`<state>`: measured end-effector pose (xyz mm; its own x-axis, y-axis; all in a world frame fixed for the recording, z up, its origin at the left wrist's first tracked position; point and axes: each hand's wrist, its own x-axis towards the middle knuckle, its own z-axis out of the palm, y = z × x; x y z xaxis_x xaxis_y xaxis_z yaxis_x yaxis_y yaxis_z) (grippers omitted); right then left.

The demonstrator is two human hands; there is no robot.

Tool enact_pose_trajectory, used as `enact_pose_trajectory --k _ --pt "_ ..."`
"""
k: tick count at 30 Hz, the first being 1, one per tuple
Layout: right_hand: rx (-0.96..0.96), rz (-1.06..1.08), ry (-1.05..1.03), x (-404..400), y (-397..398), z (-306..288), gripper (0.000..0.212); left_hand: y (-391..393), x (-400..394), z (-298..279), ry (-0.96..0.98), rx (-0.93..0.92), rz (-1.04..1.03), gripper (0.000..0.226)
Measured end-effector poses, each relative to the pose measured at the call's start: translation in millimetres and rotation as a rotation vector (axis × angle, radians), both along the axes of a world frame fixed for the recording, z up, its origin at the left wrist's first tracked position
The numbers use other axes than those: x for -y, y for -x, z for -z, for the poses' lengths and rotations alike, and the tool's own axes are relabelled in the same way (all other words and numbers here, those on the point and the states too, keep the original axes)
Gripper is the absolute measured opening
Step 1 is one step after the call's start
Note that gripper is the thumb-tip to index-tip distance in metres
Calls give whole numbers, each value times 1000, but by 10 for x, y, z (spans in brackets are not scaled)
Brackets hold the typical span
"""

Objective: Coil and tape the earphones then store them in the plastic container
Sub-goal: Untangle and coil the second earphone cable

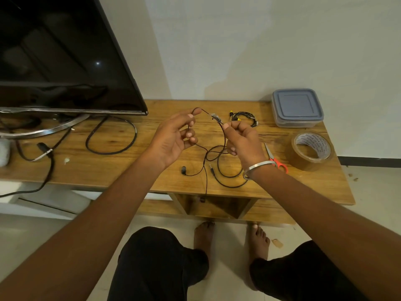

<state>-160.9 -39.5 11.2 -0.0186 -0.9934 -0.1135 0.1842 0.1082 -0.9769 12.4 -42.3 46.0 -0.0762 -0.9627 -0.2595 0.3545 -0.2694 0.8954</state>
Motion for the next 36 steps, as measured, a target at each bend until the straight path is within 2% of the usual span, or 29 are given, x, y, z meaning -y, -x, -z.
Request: enact_pose_trajectory --k 4,9,13,16,20,25,31,36 --pt "-128 0 73 8 1 -6 10 -17 19 -12 81 85 -51 21" --pt "-92 -4 66 21 42 79 5 -59 78 -27 264 459 -172 19" --pt "10 30 59 36 54 104 7 -78 85 -43 297 401 -204 16" --pt "127 49 28 45 53 100 10 -82 104 -51 345 457 -229 14" --pt "204 78 -22 74 96 117 8 -110 132 -48 300 510 -216 12" --pt "-10 57 19 69 142 135 12 -120 164 -44 349 641 -281 6" --pt "-186 28 119 39 142 156 8 -97 143 -90 253 543 -305 30" --pt "-263 0 170 50 176 202 9 -142 178 -137 313 646 -338 29"
